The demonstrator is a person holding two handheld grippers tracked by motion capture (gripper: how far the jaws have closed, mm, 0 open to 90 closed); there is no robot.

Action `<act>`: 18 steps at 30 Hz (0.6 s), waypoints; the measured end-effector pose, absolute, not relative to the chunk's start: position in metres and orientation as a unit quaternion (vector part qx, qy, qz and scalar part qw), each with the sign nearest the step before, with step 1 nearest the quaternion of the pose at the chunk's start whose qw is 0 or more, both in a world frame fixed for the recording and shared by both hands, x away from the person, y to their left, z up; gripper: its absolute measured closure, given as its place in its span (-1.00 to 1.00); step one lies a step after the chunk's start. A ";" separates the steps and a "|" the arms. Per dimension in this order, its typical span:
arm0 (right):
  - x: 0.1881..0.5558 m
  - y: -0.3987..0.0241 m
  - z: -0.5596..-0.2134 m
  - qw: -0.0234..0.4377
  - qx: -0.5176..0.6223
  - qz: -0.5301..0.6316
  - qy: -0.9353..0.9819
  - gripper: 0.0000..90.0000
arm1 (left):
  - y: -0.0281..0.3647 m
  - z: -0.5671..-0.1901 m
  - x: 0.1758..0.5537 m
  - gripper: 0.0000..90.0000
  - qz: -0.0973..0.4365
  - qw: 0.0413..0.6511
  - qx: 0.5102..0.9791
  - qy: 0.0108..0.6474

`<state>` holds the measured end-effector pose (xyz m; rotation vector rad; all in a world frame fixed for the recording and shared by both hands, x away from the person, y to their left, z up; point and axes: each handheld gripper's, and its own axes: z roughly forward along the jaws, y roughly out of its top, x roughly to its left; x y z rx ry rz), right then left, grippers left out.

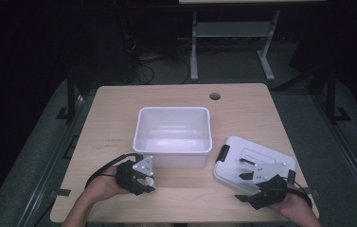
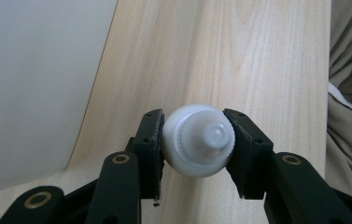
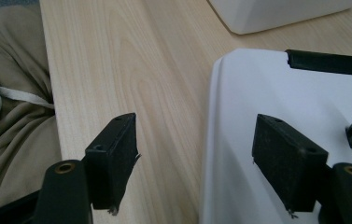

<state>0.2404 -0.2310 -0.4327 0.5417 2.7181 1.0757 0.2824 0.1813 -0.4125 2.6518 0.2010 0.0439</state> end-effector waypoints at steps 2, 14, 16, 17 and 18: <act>0.240 -0.231 -0.433 0.085 0.180 0.359 0.912 -0.33 | 0.182 -0.411 0.282 0.32 0.017 0.237 0.969 0.073; 0.241 -0.231 -0.433 0.084 0.181 0.360 0.911 -0.33 | 0.188 -0.402 0.281 0.32 0.024 0.239 0.968 0.074; 0.241 -0.231 -0.433 0.083 0.182 0.360 0.911 -0.33 | 0.188 -0.401 0.281 0.33 0.025 0.238 0.968 0.074; 0.241 -0.231 -0.433 0.084 0.182 0.360 0.911 -0.33 | 0.188 -0.400 0.281 0.32 0.026 0.238 0.968 0.074; 0.241 -0.231 -0.433 0.084 0.182 0.360 0.911 -0.33 | 0.189 -0.399 0.280 0.32 0.025 0.238 0.968 0.074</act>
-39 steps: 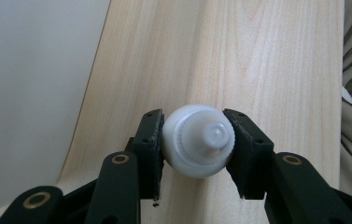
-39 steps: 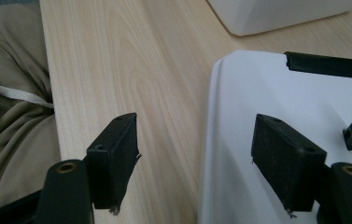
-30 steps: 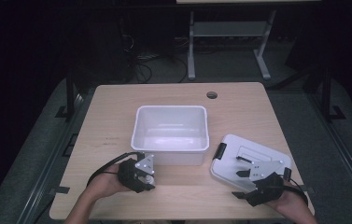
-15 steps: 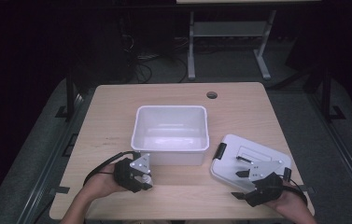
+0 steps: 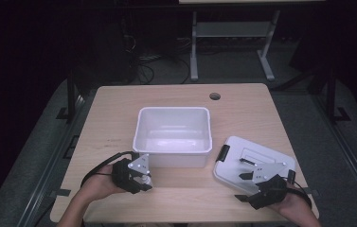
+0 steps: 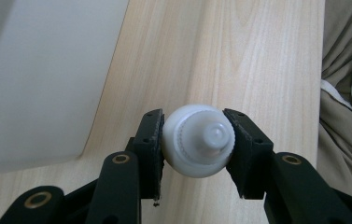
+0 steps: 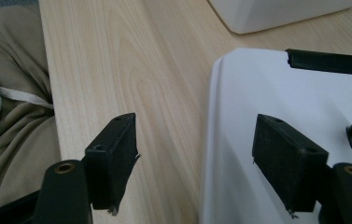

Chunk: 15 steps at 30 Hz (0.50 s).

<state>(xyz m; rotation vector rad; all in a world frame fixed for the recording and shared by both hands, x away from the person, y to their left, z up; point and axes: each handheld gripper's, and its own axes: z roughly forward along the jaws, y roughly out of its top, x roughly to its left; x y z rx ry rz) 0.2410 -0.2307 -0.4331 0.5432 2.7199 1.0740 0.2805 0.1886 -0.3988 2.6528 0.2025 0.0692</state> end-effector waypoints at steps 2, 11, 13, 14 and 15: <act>0.241 -0.231 -0.433 0.083 0.183 0.360 0.911 -0.33 | 0.189 -0.397 0.280 0.33 0.026 0.238 0.968 0.074; 0.241 -0.230 -0.433 0.082 0.183 0.359 0.911 -0.34 | 0.197 -0.387 0.278 0.32 0.034 0.239 0.967 0.075; 0.241 -0.230 -0.433 0.081 0.184 0.359 0.911 -0.34 | 0.198 -0.384 0.278 0.32 0.035 0.240 0.967 0.076; 0.241 -0.230 -0.433 0.081 0.184 0.359 0.912 -0.34 | 0.199 -0.383 0.278 0.32 0.036 0.240 0.967 0.075; 0.241 -0.230 -0.433 0.081 0.185 0.358 0.912 -0.34 | 0.200 -0.382 0.278 0.32 0.035 0.241 0.967 0.076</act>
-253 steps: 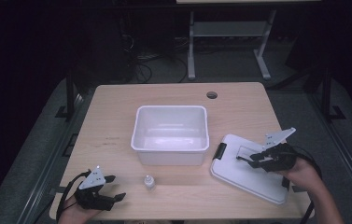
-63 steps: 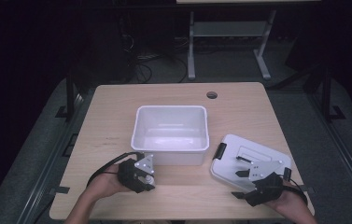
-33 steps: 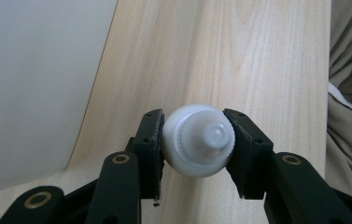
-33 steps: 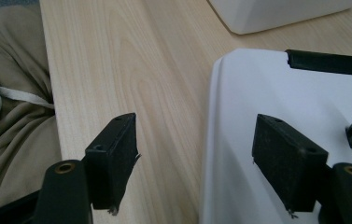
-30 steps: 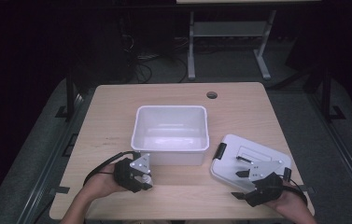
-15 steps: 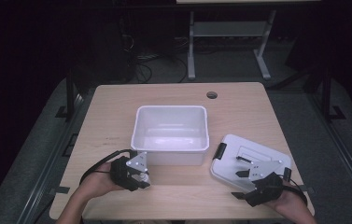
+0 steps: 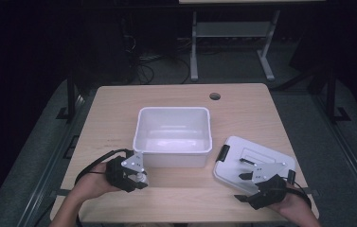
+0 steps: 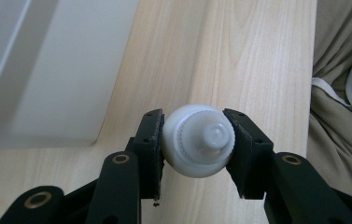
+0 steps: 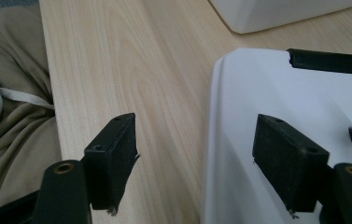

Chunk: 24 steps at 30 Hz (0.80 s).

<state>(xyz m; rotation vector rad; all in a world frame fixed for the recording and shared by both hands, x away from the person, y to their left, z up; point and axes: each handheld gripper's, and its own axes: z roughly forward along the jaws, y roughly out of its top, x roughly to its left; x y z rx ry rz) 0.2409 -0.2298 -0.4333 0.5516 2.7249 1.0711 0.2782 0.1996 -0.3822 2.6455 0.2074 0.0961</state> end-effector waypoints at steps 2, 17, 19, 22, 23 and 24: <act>0.241 -0.230 -0.433 0.081 0.185 0.359 0.911 -0.35 | 0.201 -0.379 0.278 0.33 0.035 0.243 0.966 0.076; 0.241 -0.227 -0.434 0.080 0.190 0.359 0.910 -0.40 | 0.209 -0.360 0.277 0.33 0.041 0.245 0.966 0.074; 0.241 -0.228 -0.434 0.081 0.191 0.359 0.910 -0.43 | 0.210 -0.357 0.277 0.33 0.043 0.244 0.966 0.072; 0.241 -0.228 -0.434 0.083 0.192 0.359 0.910 -0.45 | 0.210 -0.352 0.278 0.32 0.044 0.244 0.966 0.069; 0.241 -0.228 -0.433 0.084 0.193 0.359 0.909 -0.46 | 0.210 -0.350 0.278 0.32 0.044 0.244 0.966 0.069; 0.242 -0.228 -0.433 0.085 0.194 0.360 0.909 -0.47 | 0.210 -0.349 0.277 0.32 0.046 0.244 0.966 0.069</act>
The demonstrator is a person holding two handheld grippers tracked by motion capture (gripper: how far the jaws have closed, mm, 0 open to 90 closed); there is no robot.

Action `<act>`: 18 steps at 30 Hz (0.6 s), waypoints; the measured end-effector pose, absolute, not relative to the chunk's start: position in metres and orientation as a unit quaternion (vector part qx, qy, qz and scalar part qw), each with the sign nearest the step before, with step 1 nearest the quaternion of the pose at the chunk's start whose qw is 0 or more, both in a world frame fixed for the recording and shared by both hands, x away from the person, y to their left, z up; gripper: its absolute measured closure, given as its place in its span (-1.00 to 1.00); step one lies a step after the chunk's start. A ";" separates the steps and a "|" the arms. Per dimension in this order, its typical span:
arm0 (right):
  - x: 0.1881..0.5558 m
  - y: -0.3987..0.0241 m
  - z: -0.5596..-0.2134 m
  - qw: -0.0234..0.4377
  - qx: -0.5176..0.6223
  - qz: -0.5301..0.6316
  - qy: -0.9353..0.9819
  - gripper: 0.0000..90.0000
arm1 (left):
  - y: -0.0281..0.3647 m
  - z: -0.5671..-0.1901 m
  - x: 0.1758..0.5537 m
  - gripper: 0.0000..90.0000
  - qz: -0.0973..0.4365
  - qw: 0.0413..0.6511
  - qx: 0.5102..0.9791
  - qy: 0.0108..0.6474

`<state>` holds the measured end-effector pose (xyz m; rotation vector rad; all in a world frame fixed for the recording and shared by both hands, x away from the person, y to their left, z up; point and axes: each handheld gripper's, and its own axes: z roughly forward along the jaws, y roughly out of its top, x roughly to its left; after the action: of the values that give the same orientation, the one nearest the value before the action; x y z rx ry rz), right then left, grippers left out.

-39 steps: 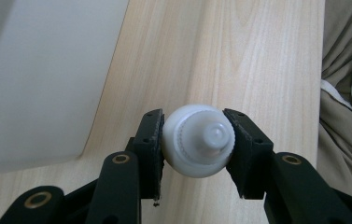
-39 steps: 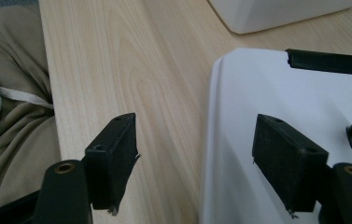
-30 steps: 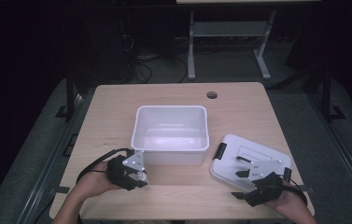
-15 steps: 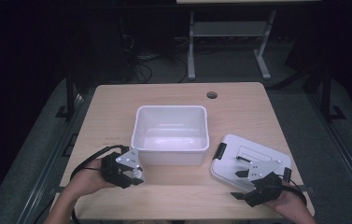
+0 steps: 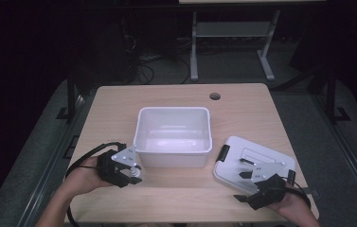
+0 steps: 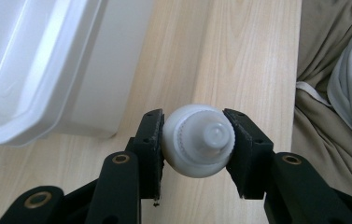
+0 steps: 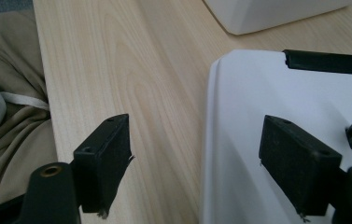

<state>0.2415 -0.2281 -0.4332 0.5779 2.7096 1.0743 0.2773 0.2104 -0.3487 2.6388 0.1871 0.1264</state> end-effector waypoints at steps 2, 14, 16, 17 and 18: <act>0.241 -0.228 -0.433 0.083 0.197 0.361 0.908 -0.51 | 0.211 -0.346 0.277 0.32 0.045 0.245 0.966 0.067; 0.242 -0.227 -0.433 0.086 0.196 0.362 0.907 -0.56 | 0.211 -0.332 0.278 0.32 0.049 0.247 0.966 0.065; 0.242 -0.227 -0.433 0.085 0.195 0.362 0.907 -0.56 | 0.212 -0.329 0.279 0.32 0.050 0.248 0.965 0.070; 0.242 -0.228 -0.434 0.082 0.198 0.360 0.908 -0.56 | 0.212 -0.327 0.280 0.32 0.051 0.247 0.965 0.068; 0.242 -0.228 -0.434 0.082 0.198 0.360 0.908 -0.56 | 0.212 -0.326 0.281 0.32 0.051 0.248 0.965 0.070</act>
<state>0.2417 -0.2276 -0.4339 0.5916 2.7122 1.0745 0.2806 0.2118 -0.3256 2.6303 0.1897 0.1395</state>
